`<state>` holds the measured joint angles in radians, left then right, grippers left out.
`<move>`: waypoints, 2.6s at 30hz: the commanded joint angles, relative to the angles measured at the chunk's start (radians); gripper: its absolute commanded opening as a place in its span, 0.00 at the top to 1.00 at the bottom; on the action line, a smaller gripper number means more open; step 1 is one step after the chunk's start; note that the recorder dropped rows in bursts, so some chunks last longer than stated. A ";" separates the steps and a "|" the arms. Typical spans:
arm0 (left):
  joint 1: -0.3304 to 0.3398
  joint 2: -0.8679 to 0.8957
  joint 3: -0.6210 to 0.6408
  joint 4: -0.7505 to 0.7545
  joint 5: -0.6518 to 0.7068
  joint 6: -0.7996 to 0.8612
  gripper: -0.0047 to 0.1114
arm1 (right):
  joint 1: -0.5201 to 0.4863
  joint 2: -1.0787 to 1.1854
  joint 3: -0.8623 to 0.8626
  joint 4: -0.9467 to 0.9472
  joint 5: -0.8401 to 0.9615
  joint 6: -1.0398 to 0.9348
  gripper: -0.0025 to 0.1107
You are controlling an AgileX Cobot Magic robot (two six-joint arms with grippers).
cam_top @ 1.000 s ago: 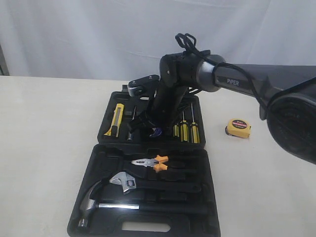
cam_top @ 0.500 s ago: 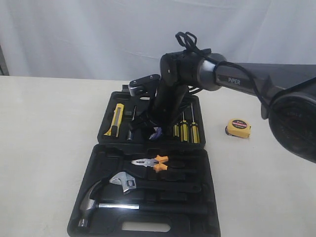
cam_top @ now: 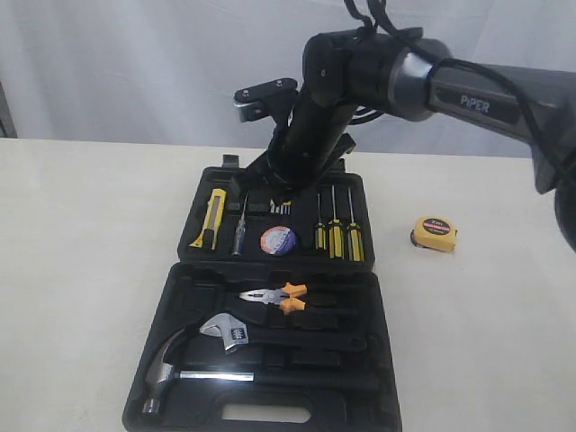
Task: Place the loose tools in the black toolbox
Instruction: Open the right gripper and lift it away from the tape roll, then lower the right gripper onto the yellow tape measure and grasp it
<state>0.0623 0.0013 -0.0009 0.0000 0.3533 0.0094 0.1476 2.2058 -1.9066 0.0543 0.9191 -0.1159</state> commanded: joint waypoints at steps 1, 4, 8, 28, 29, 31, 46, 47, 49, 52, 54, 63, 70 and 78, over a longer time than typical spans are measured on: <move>-0.004 -0.001 0.001 0.000 -0.011 -0.002 0.96 | -0.005 0.072 0.001 -0.014 -0.005 -0.004 0.98; -0.004 -0.001 0.001 0.000 -0.011 -0.002 0.96 | -0.005 0.135 0.001 -0.012 -0.009 0.000 0.98; -0.004 -0.001 0.001 0.000 -0.011 -0.002 0.96 | -0.005 0.173 0.001 -0.012 -0.011 -0.013 0.98; -0.004 -0.001 0.001 0.000 -0.011 -0.002 0.96 | -0.005 0.100 -0.070 -0.011 -0.036 -0.013 0.98; -0.004 -0.001 0.001 0.000 -0.011 -0.002 0.96 | -0.005 0.065 -0.070 -0.016 -0.032 -0.015 0.98; -0.004 -0.001 0.001 0.000 -0.011 -0.002 0.96 | -0.010 0.001 -0.070 -0.054 0.002 -0.015 0.98; -0.004 -0.001 0.001 0.000 -0.011 -0.002 0.96 | -0.336 -0.177 -0.057 -0.082 0.292 -0.005 0.97; -0.004 -0.001 0.001 0.000 -0.011 -0.002 0.96 | -0.369 -0.168 -0.047 -0.061 0.287 -0.005 0.97; -0.004 -0.001 0.001 0.000 -0.011 -0.002 0.96 | -0.424 -0.151 -0.033 -0.020 0.286 -0.005 0.92; -0.004 -0.001 0.001 0.000 -0.011 -0.002 0.96 | -0.490 -0.111 -0.008 0.016 0.277 -0.005 0.69; -0.004 -0.001 0.001 0.000 -0.011 -0.002 0.96 | -0.516 -0.075 0.005 0.035 0.266 -0.005 0.46; -0.004 -0.001 0.001 0.000 -0.011 -0.002 0.96 | -0.483 0.084 0.007 0.041 0.138 0.002 0.35; -0.004 -0.001 0.001 0.000 -0.011 -0.002 0.96 | -0.456 0.146 0.007 0.001 0.058 0.077 0.33; -0.004 -0.001 0.001 0.000 -0.011 -0.002 0.96 | -0.456 0.150 0.007 -0.054 0.076 0.162 0.31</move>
<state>0.0623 0.0013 -0.0009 0.0000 0.3533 0.0094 -0.3082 2.3568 -1.8992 0.0136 0.9883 0.0235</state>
